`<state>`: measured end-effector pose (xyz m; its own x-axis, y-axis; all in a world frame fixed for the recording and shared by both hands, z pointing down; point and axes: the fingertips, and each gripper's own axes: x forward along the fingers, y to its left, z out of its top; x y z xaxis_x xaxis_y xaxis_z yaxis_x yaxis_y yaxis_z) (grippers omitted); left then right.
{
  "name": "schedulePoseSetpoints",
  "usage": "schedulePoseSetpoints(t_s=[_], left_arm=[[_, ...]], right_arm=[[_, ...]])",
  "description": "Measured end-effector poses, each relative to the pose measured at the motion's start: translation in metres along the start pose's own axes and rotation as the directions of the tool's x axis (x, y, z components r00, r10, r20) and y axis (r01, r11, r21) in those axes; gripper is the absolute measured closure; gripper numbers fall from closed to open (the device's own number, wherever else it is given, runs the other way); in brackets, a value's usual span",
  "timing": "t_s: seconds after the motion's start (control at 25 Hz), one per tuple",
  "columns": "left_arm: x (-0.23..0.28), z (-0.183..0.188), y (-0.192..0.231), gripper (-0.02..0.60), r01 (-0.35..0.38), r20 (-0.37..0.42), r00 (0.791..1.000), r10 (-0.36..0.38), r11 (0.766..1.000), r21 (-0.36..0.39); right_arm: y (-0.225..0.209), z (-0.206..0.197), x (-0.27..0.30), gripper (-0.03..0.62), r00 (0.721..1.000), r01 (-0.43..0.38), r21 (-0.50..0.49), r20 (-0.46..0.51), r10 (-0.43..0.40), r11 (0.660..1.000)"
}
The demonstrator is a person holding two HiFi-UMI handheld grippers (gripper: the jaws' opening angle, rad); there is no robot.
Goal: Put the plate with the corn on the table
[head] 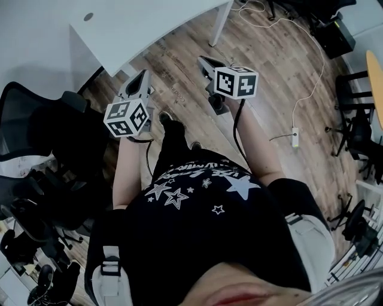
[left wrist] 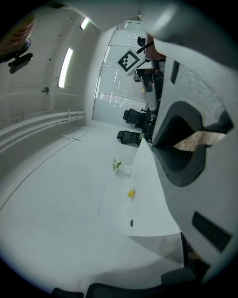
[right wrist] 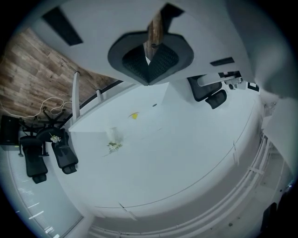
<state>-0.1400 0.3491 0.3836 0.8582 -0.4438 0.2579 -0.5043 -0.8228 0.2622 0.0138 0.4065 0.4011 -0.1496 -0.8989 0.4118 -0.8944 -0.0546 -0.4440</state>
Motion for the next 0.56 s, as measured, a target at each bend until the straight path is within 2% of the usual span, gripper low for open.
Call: schedulePoseSetpoints(t_s=[0.2, 0.56], left_arm=[[-0.031, -0.005, -0.035, 0.575, -0.013, 0.004, 1.000, 0.013, 0.998, 0.054], [-0.046, -0.009, -0.065, 0.575, -0.016, -0.031, 0.999, 0.018, 0.998, 0.060]], right_arm=[[0.018, -0.008, -0.035, 0.588, 1.000, -0.028, -0.039, 0.011, 0.028, 0.999], [0.022, -0.003, -0.064, 0.588, 0.999, -0.036, -0.036, 0.037, 0.037, 0.999]])
